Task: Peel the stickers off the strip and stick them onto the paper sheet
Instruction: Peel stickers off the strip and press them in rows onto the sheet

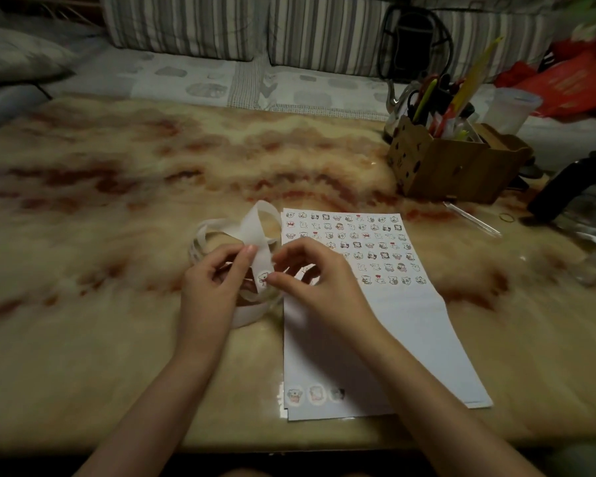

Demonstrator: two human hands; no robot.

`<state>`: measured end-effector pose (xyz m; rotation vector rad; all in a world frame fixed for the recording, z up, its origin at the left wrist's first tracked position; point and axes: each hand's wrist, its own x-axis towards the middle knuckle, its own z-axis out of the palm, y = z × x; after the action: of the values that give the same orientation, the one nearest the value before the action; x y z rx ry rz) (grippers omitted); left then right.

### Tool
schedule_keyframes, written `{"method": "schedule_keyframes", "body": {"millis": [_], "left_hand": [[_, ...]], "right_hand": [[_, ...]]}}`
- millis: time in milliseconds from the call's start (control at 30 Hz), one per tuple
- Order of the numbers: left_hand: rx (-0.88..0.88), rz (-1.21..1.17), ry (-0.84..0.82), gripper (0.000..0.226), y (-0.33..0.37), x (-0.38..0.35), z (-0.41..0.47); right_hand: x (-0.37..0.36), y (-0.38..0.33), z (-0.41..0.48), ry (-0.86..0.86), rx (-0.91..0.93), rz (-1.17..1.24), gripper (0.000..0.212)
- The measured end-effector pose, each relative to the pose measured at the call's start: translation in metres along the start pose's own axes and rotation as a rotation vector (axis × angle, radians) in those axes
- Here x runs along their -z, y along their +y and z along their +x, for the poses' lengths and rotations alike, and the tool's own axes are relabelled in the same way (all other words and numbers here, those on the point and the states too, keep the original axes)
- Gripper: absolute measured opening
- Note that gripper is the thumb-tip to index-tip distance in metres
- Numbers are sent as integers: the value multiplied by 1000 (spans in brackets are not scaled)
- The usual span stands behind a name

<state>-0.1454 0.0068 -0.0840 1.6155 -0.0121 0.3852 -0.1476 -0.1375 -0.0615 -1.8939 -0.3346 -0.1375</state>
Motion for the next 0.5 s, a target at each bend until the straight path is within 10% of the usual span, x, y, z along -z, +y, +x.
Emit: {"method": "schedule_keyframes", "body": {"millis": [300, 500], "left_hand": [[-6, -60, -75, 39, 1, -3, -2], [-46, -5, -130, 10, -3, -3, -2]], "right_hand": [[0, 0, 1, 68, 16, 132, 23], [1, 2, 2, 54, 12, 120, 13]]}}
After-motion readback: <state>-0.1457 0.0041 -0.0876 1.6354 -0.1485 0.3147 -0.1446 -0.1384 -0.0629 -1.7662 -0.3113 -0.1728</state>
